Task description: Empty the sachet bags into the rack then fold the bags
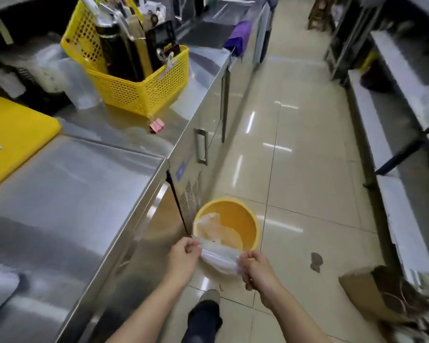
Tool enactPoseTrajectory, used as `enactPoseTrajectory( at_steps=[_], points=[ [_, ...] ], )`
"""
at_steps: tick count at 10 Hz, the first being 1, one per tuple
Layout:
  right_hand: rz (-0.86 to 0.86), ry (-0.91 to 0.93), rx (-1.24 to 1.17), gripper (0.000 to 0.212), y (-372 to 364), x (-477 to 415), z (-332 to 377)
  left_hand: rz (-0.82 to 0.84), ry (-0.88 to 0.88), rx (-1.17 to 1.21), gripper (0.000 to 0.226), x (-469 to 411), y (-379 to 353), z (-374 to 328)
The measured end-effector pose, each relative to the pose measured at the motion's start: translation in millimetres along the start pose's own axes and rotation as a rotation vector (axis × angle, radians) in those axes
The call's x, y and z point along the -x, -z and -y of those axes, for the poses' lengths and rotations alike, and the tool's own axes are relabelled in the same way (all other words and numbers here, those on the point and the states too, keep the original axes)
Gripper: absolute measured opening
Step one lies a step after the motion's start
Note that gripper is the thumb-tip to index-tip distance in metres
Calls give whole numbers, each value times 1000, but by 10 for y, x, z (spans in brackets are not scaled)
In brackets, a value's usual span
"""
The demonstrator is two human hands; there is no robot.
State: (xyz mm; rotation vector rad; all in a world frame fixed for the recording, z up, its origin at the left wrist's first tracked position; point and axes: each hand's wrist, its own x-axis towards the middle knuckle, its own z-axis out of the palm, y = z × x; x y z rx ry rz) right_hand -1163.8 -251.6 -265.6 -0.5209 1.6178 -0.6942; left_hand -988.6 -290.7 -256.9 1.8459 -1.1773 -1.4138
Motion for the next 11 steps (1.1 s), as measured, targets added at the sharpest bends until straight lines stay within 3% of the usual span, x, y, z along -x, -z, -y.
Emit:
enactPoseTrajectory(
  at_steps=[1, 2, 4, 5, 6, 7, 8, 9, 10, 11],
  points=[
    [-40, -89, -82, 8, 36, -470, 54, 87, 61, -33, 10, -516, -228, -32],
    [-72, -204, -199, 13, 26, -953, 40, 152, 147, -84, 23, -1003, -440, -8],
    [-115, -421, -371, 24, -178, -2072, -356, 89, 305, -201, 41, -2013, -1002, 421],
    [-137, -506, -462, 21, -258, -2822, -746, 145, 243, -434, 48, -2633, -1349, 908],
    [-178, -517, -488, 18, -310, -3611, -1189, 198, 33, -882, 51, -3217, -1624, 1466],
    [-157, -517, -426, 21, -372, -4301, -1656, 271, -105, -1219, 40, -3669, -1810, 2001],
    [-49, -530, -206, 13, -462, -4772, -1994, 404, -139, -1561, 38, -3964, -1928, 2441],
    [113, -470, 253, 67, -526, -5042, -2167, 509, -146, -1670, 44, -4062, -1976, 2615],
    [181, -314, 475, 77, -522, -4887, -1949, 465, -236, -1572, 50, -4013, -1913, 2426],
    [165, -106, 709, 75, -404, -4503, -1495, 479, -273, -1538, 54, -3859, -1734, 2015]
  ],
)
